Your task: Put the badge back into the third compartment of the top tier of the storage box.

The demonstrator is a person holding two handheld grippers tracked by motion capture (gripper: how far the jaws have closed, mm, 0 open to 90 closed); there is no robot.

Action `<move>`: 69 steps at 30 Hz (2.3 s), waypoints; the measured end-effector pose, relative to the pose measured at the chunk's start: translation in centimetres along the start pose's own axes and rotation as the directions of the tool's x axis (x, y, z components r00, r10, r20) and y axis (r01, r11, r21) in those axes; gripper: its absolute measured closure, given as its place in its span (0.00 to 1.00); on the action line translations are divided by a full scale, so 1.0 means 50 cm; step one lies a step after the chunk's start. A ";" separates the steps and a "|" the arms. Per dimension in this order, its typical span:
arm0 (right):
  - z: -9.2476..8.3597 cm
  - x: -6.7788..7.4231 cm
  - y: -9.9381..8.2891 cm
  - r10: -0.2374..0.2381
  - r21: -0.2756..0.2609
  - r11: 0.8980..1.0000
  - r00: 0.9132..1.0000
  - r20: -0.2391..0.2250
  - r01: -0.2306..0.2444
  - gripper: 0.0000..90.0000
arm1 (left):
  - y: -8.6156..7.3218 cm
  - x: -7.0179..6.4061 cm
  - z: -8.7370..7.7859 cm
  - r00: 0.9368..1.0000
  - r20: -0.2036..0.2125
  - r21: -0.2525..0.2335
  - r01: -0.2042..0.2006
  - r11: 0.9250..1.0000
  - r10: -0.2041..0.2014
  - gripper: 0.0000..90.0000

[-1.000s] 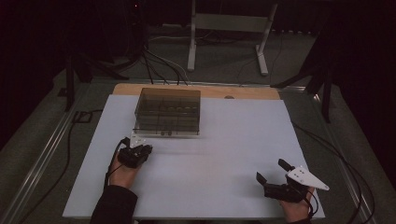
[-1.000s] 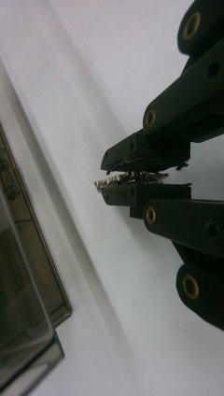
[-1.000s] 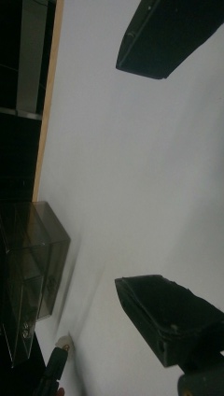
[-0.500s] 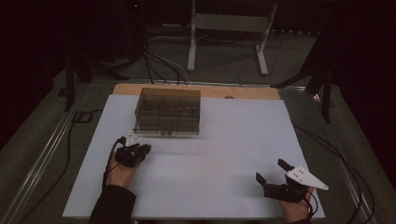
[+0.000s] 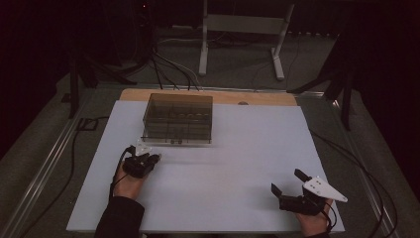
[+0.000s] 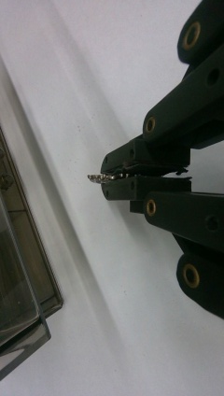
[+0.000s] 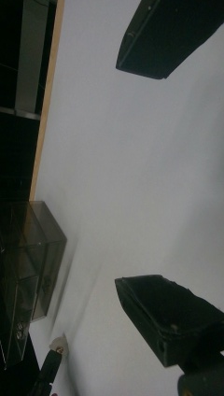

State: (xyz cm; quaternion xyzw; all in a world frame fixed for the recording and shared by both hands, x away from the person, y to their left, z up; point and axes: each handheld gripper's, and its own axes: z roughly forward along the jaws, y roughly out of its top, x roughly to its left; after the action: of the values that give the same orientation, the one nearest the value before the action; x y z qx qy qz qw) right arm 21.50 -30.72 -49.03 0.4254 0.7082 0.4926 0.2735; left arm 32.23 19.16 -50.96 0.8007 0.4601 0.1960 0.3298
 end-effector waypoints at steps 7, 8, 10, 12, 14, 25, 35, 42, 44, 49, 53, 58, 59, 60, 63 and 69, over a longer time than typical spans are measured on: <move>0.000 0.000 0.000 -0.001 0.000 1.000 1.000 0.000 0.001 0.00 | 0.001 -0.002 0.000 1.000 -0.007 0.004 0.004 1.000 -0.004 0.98; 0.000 0.000 0.000 0.000 -0.001 1.000 1.000 0.000 0.000 0.00 | 0.001 -0.002 -0.001 1.000 -0.009 0.003 0.007 1.000 -0.007 0.98; 0.000 0.000 0.000 0.000 0.000 1.000 1.000 0.000 0.000 0.00 | 0.001 -0.002 -0.002 1.000 -0.011 0.004 0.007 1.000 -0.007 0.98; 0.000 0.000 0.000 0.000 0.000 1.000 1.000 -0.001 0.000 0.00 | 0.001 -0.002 -0.003 1.000 -0.012 0.001 0.008 1.000 -0.008 0.98; 0.000 0.000 0.000 0.000 0.000 1.000 1.000 -0.001 0.000 0.00 | 0.002 -0.002 -0.005 1.000 -0.008 -0.003 0.011 1.000 -0.011 0.98; 0.000 0.000 0.000 0.001 0.000 1.000 1.000 -0.001 -0.001 0.00 | 0.006 -0.004 -0.010 1.000 -0.007 -0.014 0.014 1.000 -0.014 0.98; 0.000 0.000 0.000 0.001 -0.001 1.000 1.000 -0.002 -0.001 0.00 | 0.016 -0.010 -0.019 1.000 -0.002 -0.024 0.005 1.000 -0.005 0.98; 0.000 0.000 0.000 0.000 -0.001 1.000 1.000 -0.002 0.000 0.00 | 0.022 -0.013 -0.024 1.000 0.010 -0.034 0.009 0.999 -0.009 0.98; -0.001 -0.001 0.000 0.000 -0.001 1.000 1.000 -0.002 0.000 0.00 | 0.024 -0.014 -0.025 1.000 0.012 -0.035 0.007 0.999 -0.006 0.98; 0.000 0.000 0.000 0.000 0.000 1.000 1.000 -0.003 0.000 0.00 | 0.030 -0.018 -0.030 1.000 0.019 -0.039 0.005 0.999 -0.004 0.98; 0.000 0.000 0.000 0.000 0.000 1.000 1.000 -0.003 0.000 0.00 | 0.037 -0.023 -0.035 1.000 0.026 -0.044 -0.001 0.999 0.002 0.98; 0.000 0.000 0.000 0.000 0.000 1.000 1.000 -0.003 0.000 0.00 | 0.045 -0.029 -0.039 0.999 0.034 -0.050 -0.010 0.999 0.012 0.98; 0.000 0.000 0.000 0.000 0.000 1.000 1.000 -0.003 0.000 0.00 | 0.047 -0.030 -0.040 0.999 0.035 -0.050 -0.011 0.999 0.013 0.98; 0.000 0.000 0.000 0.000 0.000 1.000 1.000 -0.003 0.000 0.00 | 0.048 -0.030 -0.040 0.999 0.036 -0.051 -0.014 0.999 0.016 0.98; 0.000 -0.001 0.000 0.000 0.000 1.000 1.000 -0.003 0.000 0.00 | 0.051 -0.033 -0.043 0.999 0.041 -0.055 -0.014 0.998 0.017 0.98; 0.001 0.000 0.000 0.000 0.000 1.000 1.000 -0.003 0.000 0.00 | 0.060 -0.038 -0.049 0.998 0.063 -0.060 -0.024 0.998 0.028 0.98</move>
State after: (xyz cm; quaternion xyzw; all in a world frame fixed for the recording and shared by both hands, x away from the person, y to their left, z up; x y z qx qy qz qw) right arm 21.52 -30.72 -49.05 0.4247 0.7087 0.4932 0.2722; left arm 31.60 17.28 -47.15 0.8023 0.4331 0.1881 0.3652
